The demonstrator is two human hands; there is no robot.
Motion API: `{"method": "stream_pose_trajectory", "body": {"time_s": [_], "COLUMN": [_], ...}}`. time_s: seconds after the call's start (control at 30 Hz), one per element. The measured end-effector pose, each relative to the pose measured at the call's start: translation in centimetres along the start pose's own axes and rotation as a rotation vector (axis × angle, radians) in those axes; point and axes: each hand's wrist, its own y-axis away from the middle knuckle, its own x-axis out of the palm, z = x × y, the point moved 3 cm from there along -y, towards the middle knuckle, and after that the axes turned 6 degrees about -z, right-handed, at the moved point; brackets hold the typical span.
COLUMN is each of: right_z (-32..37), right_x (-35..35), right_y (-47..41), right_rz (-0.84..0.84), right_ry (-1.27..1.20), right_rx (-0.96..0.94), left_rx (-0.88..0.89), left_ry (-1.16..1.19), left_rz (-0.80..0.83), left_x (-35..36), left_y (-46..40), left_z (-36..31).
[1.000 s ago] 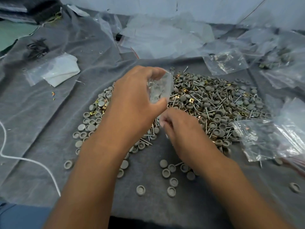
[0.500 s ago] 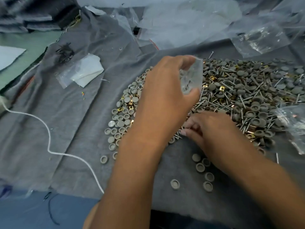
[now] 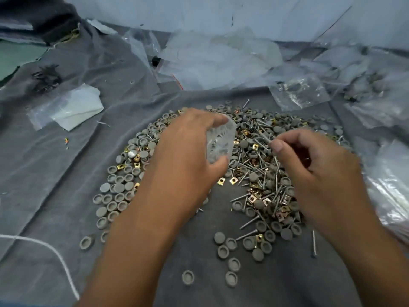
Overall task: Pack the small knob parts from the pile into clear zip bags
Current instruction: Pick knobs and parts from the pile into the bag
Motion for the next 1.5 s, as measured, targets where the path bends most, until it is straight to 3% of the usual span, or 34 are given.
{"method": "stream_pose_trajectory", "body": {"time_s": [0.1,0.23,0.37,0.47,0.57,0.7,0.83,1.03,1.1,1.2,1.27,1.5], "right_z": [1.3,2.3,2.2,1.7,1.5,2.5,3.1,1.7,0.3,-1.9,-2.3,-2.4], "right_x": [-1.0,-0.4,0.8,1.4,0.8,0.3,1.4,0.3,-0.2,1.3,2.4,3.1], "right_y": [0.2,0.4,0.3,0.2,0.0,-0.3,-0.4,-0.9,-1.1,-0.5,0.3,1.6], "right_rz": [0.009,0.149,0.202,0.114,-0.038,-0.146,-0.191,-0.177,-0.029,0.549,0.781,0.838], "right_ry": [-0.099,-0.207,-0.132,-0.118,-0.287,-0.426,-0.176,-0.080,-0.023,0.196,0.293,0.323], "right_rx": [-0.070,-0.075,-0.078,-0.053,-0.011,-0.141,-0.339,-0.300,-0.198,-0.027,-0.032,-0.149], "left_rx": [0.029,0.059,0.092,0.101,0.099,0.100,0.093,0.049,0.043,0.031,0.038,0.046], "left_ry": [-0.041,-0.019,-0.018,-0.008,-0.022,-0.034,-0.002,-0.015,-0.023,-0.020,-0.022,-0.024], "left_rz": [0.010,0.010,0.043,0.060,0.065,0.088,0.102,0.096,0.085,0.091,0.095,0.079], "left_x": [0.3,0.7,1.4,1.7,1.6,1.5,1.5,0.9,0.7,0.5,0.5,0.7], "left_y": [0.1,0.1,0.1,0.2,0.2,0.2,0.2,0.0,0.0,0.0,0.1,0.1], "left_z": [-0.4,-0.4,-0.6,-0.7,-0.9,-1.1,-1.3,-0.8,-0.8,-1.1,-1.2,-1.0]}}
